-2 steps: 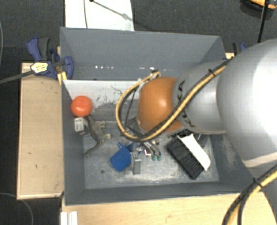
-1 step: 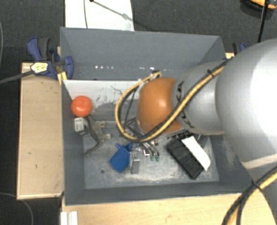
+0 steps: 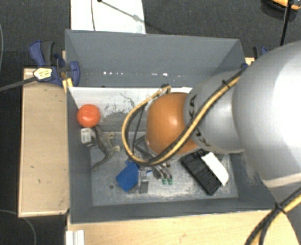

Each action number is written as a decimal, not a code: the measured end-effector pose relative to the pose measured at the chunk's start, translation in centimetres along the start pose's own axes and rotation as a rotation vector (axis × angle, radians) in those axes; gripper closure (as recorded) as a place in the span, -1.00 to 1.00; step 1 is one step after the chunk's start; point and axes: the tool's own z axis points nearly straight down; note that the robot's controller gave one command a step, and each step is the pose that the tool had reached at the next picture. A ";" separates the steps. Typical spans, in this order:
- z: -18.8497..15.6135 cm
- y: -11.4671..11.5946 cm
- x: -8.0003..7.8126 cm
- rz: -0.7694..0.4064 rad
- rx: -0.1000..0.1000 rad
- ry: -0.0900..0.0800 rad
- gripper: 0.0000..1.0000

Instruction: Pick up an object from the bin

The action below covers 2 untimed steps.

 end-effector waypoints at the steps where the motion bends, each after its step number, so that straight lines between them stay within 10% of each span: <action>1: 0.0 0.0 0.0 0.001 0.000 0.000 1.00; 2: 0.0 0.0 0.0 0.001 0.000 0.000 1.00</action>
Offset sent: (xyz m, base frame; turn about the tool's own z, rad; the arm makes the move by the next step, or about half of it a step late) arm -0.0057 0.0219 -0.0002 -0.1487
